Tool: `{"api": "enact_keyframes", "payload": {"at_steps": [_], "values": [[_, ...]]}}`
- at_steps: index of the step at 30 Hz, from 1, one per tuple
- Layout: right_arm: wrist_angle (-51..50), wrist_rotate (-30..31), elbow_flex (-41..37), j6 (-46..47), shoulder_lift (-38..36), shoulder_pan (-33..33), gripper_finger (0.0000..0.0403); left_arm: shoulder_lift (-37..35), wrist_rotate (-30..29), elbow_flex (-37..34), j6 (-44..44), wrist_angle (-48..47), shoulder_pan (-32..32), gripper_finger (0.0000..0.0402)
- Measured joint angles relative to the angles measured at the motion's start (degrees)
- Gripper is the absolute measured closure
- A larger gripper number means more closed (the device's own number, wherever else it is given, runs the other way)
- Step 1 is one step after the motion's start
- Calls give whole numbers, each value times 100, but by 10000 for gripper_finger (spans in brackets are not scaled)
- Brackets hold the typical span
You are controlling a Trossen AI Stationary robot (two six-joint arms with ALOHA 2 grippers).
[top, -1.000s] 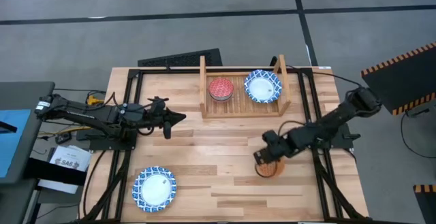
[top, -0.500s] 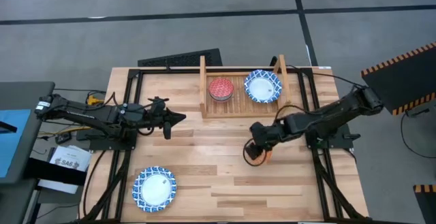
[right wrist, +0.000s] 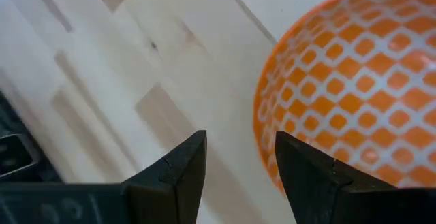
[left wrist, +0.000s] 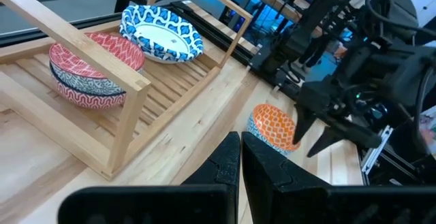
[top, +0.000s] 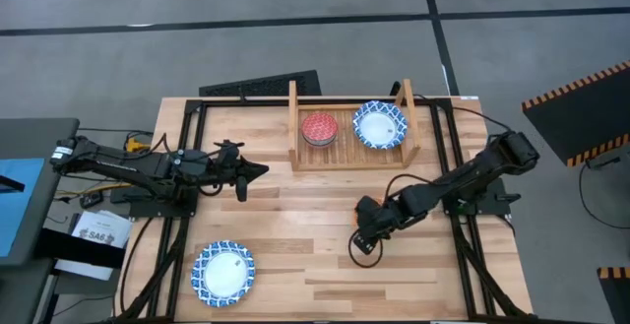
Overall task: Place and stack bowls onto a shelf
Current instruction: Stack the orange small bowl into the red small bowl on the shelf
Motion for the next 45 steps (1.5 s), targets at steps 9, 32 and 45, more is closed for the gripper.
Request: {"api": "enact_keyframes", "payload": {"at_steps": [9,32,45], "values": [[-97,-16,239,-478,634,67,202,2,-2,0,-75,1,-2,401],[-1147,598,2477,-3488,566,-1326,365,0,-54,0,-85,20,-2,401],[-1787,762,4063,-8531,1608,-3043,365,1,-56,0,-101,21,-2,401]]}}
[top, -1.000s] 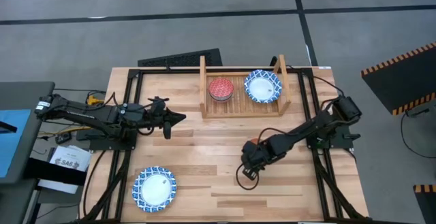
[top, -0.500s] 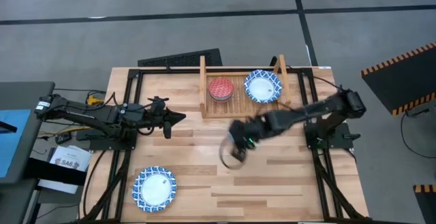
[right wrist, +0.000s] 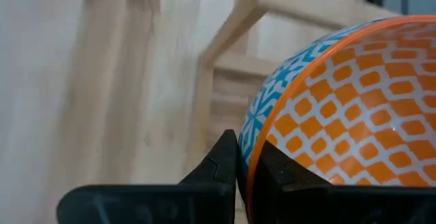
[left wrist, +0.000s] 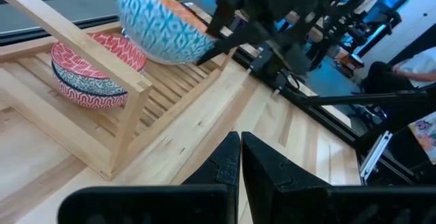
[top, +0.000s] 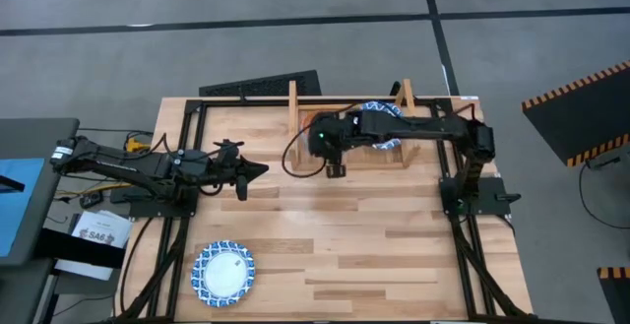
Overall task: Place and stack bowls onto a shelf
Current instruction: Stack the orange small bowl into the red small bowl on the shelf
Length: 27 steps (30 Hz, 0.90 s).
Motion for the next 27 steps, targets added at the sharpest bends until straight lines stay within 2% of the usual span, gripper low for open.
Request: {"api": "enact_keyframes", "payload": {"at_steps": [3,7,14,21,27], "values": [[-108,-2,0,-1015,134,-205,365,1,-1,0,-4,3,0,401],[-169,10,2,-1789,329,-479,365,0,-3,0,-6,11,2,402],[-98,14,4,-2166,660,-860,365,2,-47,0,-48,16,0,401],[29,-21,7,-2488,651,-1057,365,0,-298,0,-48,19,2,401],[-18,-327,7,-2617,651,-1107,362,0,-305,0,-50,19,0,401]]}}
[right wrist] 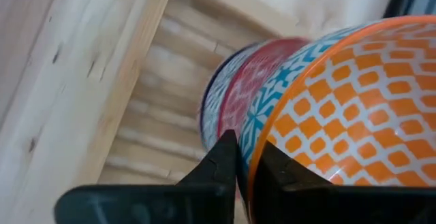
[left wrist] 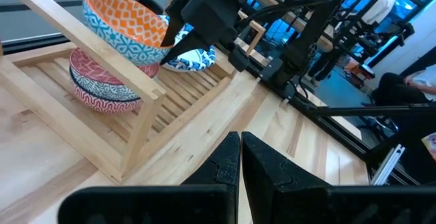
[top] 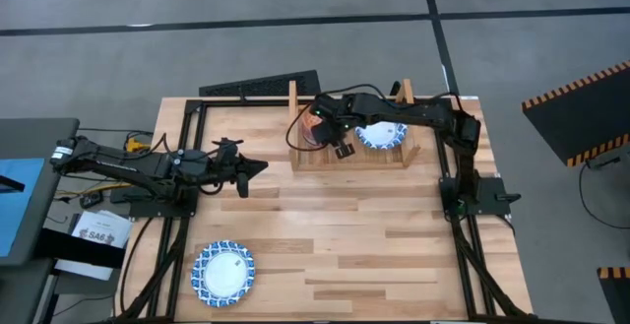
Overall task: Place and stack bowls onto a shelf
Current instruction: Stack the orange small bowl into the red small bowl on the shelf
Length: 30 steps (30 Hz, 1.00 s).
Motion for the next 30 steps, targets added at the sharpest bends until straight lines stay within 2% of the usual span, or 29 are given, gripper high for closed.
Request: {"api": "enact_keyframes", "payload": {"at_steps": [6,25,30], "values": [[160,-22,0,40,0,-10,330,-1,-21,0,-48,0,0,401],[392,-15,-97,467,8,-71,327,1,7,0,-107,0,2,401],[263,-17,-103,685,269,-98,321,1,64,0,-135,-2,0,401]]}}
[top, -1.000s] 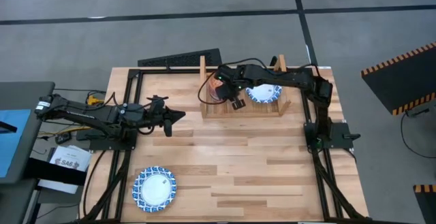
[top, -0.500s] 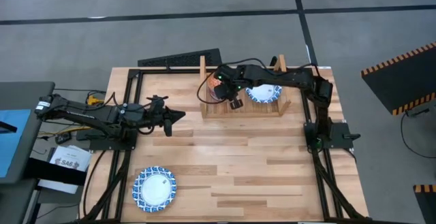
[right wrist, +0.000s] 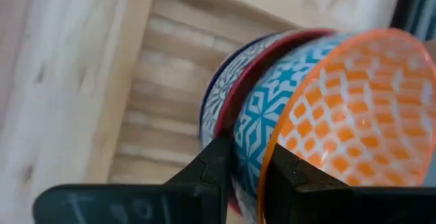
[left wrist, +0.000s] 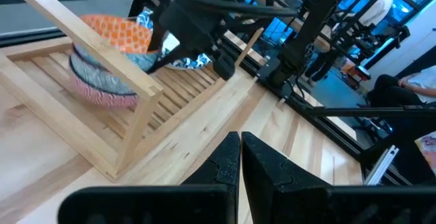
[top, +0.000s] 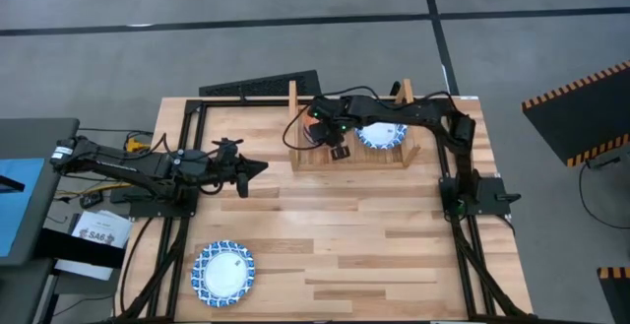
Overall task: Place and stack bowls onto a shelf
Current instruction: Stack the orange small bowl into the red small bowl on the shelf, then stack the blue pattern large bowl into the blue pattern large bowl on the shelf
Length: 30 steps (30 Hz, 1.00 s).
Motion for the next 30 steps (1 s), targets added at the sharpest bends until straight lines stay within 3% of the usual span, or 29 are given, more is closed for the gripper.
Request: {"api": "enact_keyframes", "payload": {"at_steps": [10,22,30], "values": [[142,106,15,-61,89,109,278,0,-5,0,-13,-26,0,401],[-100,154,444,-59,65,117,177,-2,-10,0,6,-42,0,401],[-442,135,549,-59,57,109,170,-2,-13,0,8,-42,0,401]]}}
